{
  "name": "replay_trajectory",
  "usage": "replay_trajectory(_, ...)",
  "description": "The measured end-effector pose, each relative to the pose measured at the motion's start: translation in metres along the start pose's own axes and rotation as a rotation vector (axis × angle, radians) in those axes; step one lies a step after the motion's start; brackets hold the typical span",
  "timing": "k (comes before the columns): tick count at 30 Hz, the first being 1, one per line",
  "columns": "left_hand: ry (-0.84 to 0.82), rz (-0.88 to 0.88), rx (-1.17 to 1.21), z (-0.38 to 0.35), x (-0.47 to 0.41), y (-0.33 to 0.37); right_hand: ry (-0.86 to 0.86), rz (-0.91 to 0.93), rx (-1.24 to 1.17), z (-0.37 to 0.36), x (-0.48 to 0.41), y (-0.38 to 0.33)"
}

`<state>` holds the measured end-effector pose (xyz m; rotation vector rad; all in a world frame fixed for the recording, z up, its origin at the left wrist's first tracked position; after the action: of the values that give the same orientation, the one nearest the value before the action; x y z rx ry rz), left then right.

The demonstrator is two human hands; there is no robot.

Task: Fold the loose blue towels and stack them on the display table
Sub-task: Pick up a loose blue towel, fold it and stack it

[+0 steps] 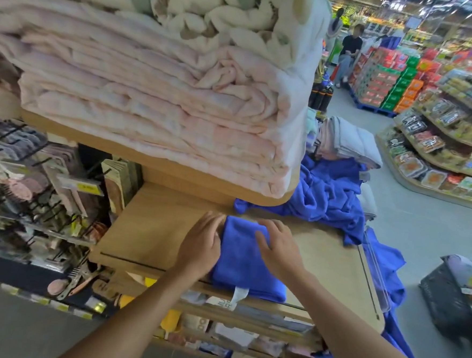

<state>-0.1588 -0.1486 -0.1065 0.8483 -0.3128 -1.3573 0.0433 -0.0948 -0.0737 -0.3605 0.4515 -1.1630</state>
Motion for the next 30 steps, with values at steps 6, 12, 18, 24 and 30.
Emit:
replay_trajectory(6,-0.308,-0.152,-0.381,-0.067,0.008,0.045,-0.111,-0.019,0.295,-0.029,0.02,0.033)
replay_trajectory(12,-0.361,-0.092,-0.508,-0.074,0.012,0.035,-0.067,-0.034,0.082,-0.039,0.017,0.039)
replay_trajectory(18,-0.428,-0.079,-0.447,-0.089,0.012,0.073,0.11,-0.258,0.203,0.002,0.026,0.099)
replay_trajectory(24,-0.447,-0.124,-0.557,-0.097,0.019,0.067,0.077,-0.258,0.317,-0.003,0.031,0.1)
replay_trajectory(30,-0.403,-0.143,-0.601,-0.052,-0.007,0.006,0.069,-0.268,0.32,0.0,0.033,0.094)
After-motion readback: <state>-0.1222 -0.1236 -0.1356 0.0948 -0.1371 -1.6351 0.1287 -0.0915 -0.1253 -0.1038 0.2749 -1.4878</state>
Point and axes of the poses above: each hand's wrist, its own x-axis away from the middle knuckle, its own z-axis out of the back of the hand, y = z × x, the point moved 6 cm from there along -x, towards the middle knuckle
